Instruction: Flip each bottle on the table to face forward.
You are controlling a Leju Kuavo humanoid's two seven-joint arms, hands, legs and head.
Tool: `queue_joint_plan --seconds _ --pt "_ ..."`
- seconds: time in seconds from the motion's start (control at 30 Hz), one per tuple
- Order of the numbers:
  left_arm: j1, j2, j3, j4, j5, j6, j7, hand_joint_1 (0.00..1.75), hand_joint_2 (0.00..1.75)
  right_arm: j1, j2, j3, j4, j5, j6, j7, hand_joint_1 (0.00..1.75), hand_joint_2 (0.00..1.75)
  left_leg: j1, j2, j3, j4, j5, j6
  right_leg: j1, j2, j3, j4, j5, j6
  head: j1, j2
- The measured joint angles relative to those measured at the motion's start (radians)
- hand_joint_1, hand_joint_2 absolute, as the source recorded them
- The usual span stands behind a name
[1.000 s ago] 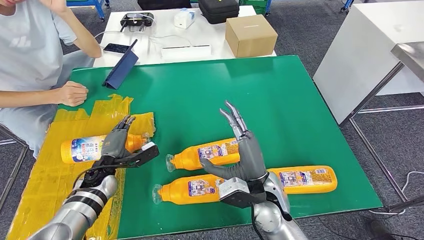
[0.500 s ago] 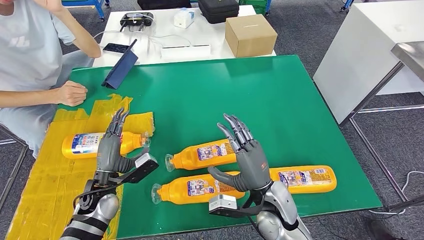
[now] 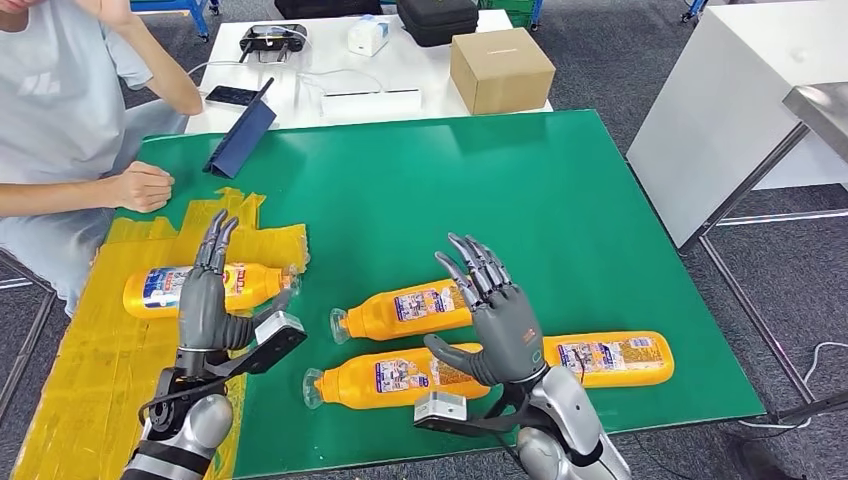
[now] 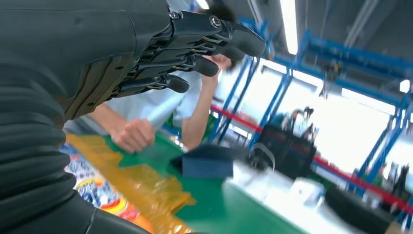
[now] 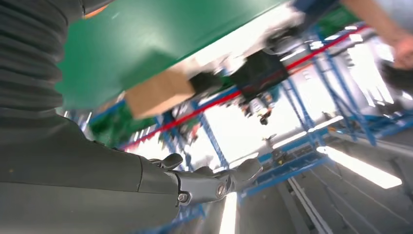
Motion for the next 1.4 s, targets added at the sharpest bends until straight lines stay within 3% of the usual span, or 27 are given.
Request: queue_joint_plan --seconds 0.07,0.2,0.33,0.53,0.83,1.4 --pt "0.02 -0.009 0.004 -0.043 0.039 -0.008 -0.004 0.0 1.75 0.011 -0.02 -0.002 0.005 0.101 0.005 0.041 0.0 1.75 0.0 0.0 0.0 0.0 0.0 0.0 0.0 0.0 0.0 0.0 0.0 0.0 0.0 0.0" --pt "0.069 -0.023 0.012 -0.139 0.257 -0.134 -0.056 0.0 1.75 0.047 -0.08 -0.023 0.024 0.203 0.055 0.099 0.0 1.75 0.0 0.0 -0.001 0.0 -0.001 0.001 0.0 0.0 0.0 0.0 0.0 0.0 0.0 0.0" --pt "0.108 -0.029 0.016 -0.212 0.371 -0.213 -0.101 0.0 1.75 0.084 -0.145 -0.064 0.064 0.22 0.094 0.11 0.0 1.75 -0.001 -0.001 -0.001 0.0 -0.001 0.001 -0.001 0.0 0.0 0.0 0.0 0.0 0.0 0.0" --pt "0.141 -0.035 0.019 -0.281 0.437 -0.239 -0.135 0.0 1.75 0.131 -0.201 -0.137 0.106 0.2 0.104 0.126 0.0 1.75 -0.001 -0.001 -0.001 0.0 -0.001 0.001 -0.001 0.0 0.0 -0.001 0.0 0.0 0.0 0.0" --pt "0.158 -0.036 0.022 -0.318 0.472 -0.251 -0.149 0.0 1.75 0.178 -0.236 -0.226 0.131 0.168 0.119 0.129 0.0 1.75 -0.001 -0.001 -0.001 0.0 -0.001 0.001 0.0 0.0 0.0 0.0 0.0 0.0 0.0 0.0" --pt "0.16 -0.037 0.022 -0.325 0.478 -0.253 -0.147 0.0 1.75 0.19 -0.251 -0.294 0.184 0.192 0.142 0.175 0.0 1.75 -0.001 -0.001 -0.001 0.0 -0.001 0.001 -0.001 0.0 0.0 0.0 0.0 0.0 0.0 0.0"
